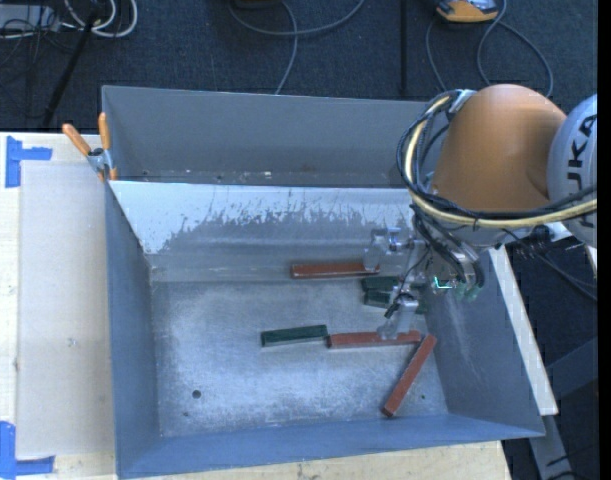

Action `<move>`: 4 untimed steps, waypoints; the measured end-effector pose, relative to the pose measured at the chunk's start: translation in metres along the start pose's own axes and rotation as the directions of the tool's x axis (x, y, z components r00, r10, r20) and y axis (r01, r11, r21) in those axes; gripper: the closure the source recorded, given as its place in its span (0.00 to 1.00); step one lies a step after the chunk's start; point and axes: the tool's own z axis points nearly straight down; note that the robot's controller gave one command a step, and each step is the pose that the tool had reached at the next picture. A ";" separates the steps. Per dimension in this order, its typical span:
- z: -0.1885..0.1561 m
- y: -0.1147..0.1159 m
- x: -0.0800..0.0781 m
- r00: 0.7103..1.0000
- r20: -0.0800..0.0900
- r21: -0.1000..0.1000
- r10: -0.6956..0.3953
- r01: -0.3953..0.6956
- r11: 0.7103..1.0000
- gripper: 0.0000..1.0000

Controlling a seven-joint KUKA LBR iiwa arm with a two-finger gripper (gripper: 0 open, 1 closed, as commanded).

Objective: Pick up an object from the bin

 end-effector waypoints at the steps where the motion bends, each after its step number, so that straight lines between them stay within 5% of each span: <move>1: 0.107 -0.082 0.028 0.999 -0.002 0.000 -0.052 0.052 0.999 0.00; 2: 0.166 -0.048 0.011 0.912 0.005 0.002 -0.410 0.410 0.912 0.00; 3: 0.166 -0.048 0.011 0.912 0.007 0.003 -0.409 0.409 0.912 1.00; 4: 0.044 -0.056 0.057 0.907 0.013 0.007 -0.421 0.421 0.907 1.00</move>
Offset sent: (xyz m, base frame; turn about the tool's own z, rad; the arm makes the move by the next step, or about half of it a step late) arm -0.0263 -0.0793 -0.1013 -0.0559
